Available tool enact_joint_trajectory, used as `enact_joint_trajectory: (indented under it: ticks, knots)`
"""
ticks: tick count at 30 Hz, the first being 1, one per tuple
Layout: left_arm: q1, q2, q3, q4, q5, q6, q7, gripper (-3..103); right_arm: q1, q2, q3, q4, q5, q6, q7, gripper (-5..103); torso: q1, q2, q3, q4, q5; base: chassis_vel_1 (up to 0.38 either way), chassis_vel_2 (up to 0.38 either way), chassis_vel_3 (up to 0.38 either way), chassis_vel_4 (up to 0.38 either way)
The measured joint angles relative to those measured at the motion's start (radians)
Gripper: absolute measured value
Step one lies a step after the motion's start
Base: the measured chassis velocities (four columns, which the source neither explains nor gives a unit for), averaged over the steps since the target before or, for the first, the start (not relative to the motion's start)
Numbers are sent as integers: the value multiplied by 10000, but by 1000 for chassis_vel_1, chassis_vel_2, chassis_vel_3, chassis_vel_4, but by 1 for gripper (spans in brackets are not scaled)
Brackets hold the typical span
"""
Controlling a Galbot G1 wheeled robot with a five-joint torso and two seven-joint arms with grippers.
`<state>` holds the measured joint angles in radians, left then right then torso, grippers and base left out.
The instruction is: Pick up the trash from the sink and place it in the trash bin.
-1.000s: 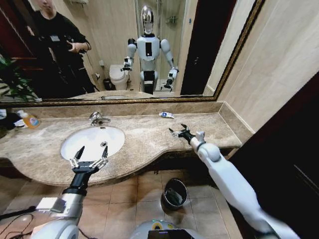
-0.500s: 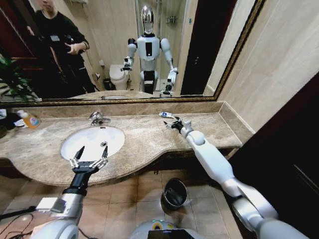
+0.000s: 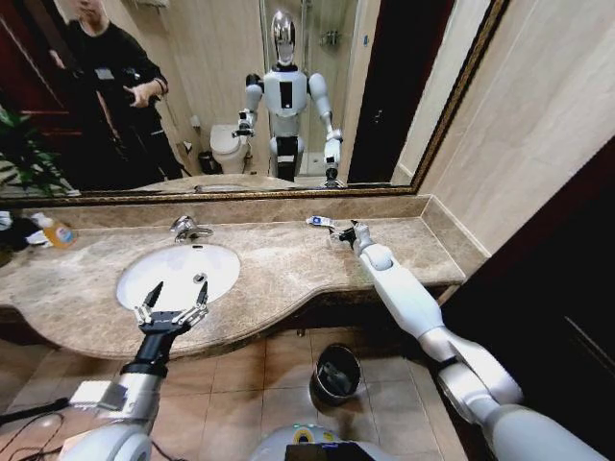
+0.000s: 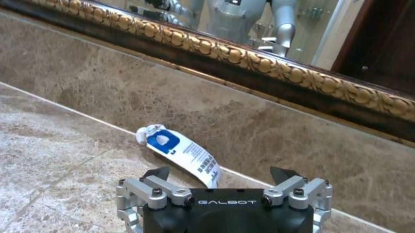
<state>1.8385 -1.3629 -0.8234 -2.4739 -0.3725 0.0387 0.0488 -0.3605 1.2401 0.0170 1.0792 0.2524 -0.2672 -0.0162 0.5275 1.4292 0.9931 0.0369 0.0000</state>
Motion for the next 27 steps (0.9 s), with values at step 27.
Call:
enact_joint_trajectory:
  ticks: [27]
  knots:
    - [0,0,0,0,0,0,0,100,1499,1585,-458,-2627,-1365,438,-95,100,0,0,0,0,-2,0,0,0,0]
